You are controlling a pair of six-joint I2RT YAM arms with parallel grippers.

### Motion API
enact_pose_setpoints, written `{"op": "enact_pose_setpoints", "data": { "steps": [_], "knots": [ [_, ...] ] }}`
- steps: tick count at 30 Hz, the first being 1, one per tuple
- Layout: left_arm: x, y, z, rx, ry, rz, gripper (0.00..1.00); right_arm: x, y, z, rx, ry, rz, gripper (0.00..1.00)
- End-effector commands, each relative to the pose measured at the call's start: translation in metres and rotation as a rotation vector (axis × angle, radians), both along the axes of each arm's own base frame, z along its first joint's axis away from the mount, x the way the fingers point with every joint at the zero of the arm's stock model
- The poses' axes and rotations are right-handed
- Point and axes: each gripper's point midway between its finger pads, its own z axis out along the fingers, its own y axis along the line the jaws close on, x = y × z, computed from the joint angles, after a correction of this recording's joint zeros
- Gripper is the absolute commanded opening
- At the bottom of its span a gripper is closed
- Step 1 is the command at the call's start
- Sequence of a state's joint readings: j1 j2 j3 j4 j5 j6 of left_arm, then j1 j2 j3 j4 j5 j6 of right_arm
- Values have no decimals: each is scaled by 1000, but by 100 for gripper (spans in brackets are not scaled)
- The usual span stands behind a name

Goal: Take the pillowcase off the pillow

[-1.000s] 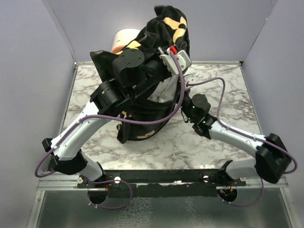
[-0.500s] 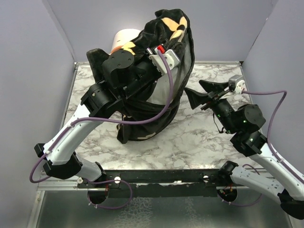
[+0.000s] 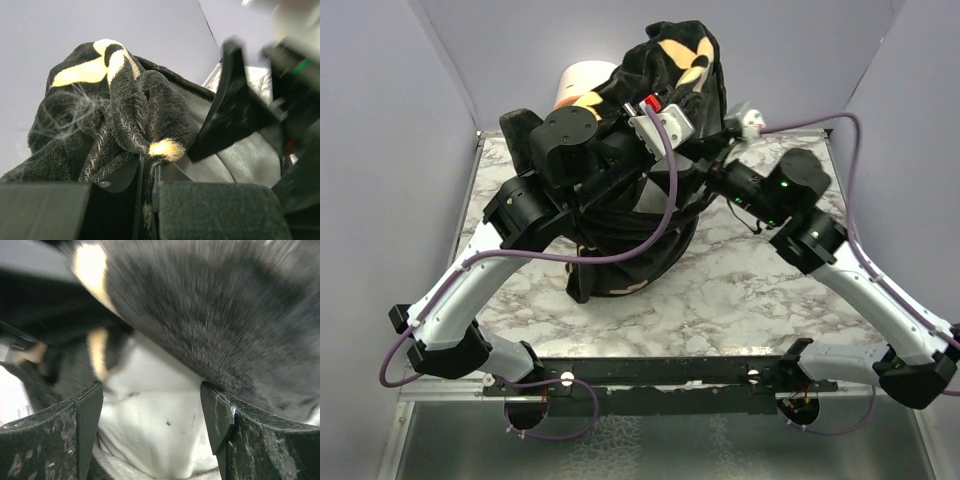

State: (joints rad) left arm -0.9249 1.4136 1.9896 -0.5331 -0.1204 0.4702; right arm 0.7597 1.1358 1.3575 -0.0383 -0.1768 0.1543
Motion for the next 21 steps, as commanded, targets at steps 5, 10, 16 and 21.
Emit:
{"op": "enact_pose_setpoints", "data": {
  "steps": [5,10,16,21],
  "knots": [
    [-13,12,25,-47,-17,-18,0,27,30,-47,-146,52,19,93],
    [-19,12,26,-51,0,-41,0,65,4,-39,-123,29,-166,100],
    [-23,10,26,-59,15,-66,0,90,-4,-36,-82,35,-241,100],
    [-28,5,32,-74,36,-103,0,99,-3,-23,37,-31,-267,100]
  ]
}}
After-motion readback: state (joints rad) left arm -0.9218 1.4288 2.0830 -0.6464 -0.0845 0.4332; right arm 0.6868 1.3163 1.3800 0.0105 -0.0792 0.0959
